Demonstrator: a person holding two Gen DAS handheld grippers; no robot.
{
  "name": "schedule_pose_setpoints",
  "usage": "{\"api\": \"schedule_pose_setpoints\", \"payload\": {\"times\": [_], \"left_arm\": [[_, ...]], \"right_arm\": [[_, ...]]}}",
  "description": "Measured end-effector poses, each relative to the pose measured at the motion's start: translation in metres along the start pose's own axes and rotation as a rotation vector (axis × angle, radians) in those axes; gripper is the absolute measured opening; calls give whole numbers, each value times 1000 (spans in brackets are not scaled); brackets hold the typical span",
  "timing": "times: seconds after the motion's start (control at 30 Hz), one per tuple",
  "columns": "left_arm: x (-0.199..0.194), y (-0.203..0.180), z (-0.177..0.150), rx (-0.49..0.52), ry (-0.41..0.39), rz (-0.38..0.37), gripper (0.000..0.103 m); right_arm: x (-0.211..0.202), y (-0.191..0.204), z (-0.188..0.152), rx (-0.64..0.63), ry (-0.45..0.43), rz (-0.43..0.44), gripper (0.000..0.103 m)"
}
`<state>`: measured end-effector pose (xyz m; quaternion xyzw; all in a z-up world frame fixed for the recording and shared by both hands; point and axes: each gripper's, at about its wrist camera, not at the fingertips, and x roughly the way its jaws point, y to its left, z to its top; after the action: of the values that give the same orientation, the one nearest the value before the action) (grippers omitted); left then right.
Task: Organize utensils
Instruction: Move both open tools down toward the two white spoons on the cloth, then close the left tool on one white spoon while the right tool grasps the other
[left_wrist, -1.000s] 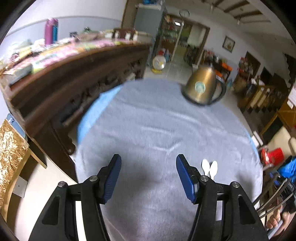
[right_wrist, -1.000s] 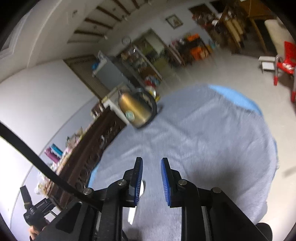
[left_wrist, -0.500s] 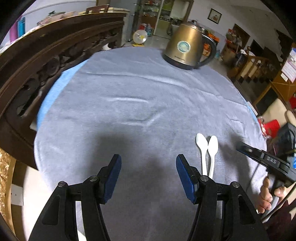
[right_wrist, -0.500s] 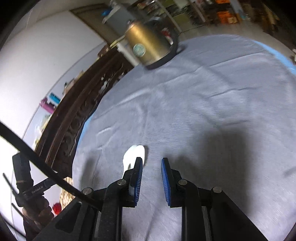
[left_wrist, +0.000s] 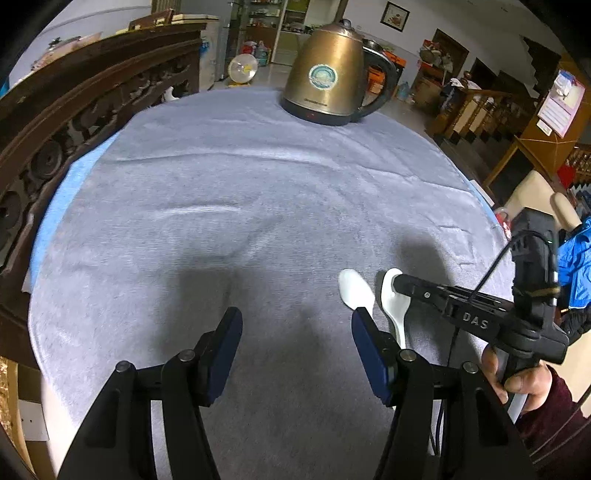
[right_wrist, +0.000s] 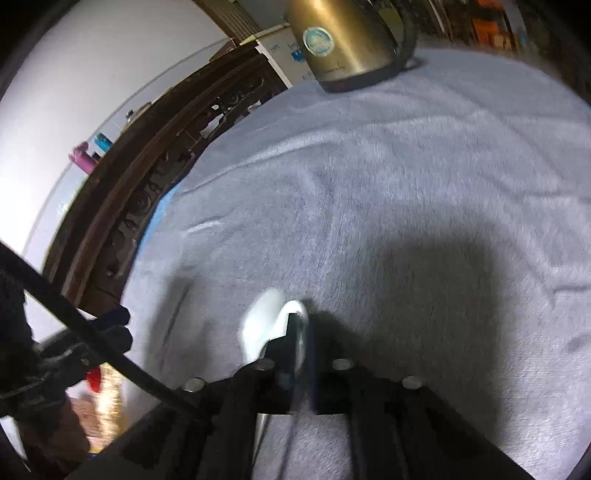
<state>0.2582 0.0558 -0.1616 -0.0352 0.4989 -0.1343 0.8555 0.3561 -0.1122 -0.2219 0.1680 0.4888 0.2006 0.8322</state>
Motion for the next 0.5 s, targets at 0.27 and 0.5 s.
{"api": "schedule_pose_setpoints", "payload": {"times": [0.27,0.5], "left_arm": [[38,-25,14,26,53,-70,62],[80,-45,24,67,104,-67,60]], "right_arm": [[-28,-16,-3,52,-100,-30,3],[-62,-35,-10,99,-161,-38,3]]}}
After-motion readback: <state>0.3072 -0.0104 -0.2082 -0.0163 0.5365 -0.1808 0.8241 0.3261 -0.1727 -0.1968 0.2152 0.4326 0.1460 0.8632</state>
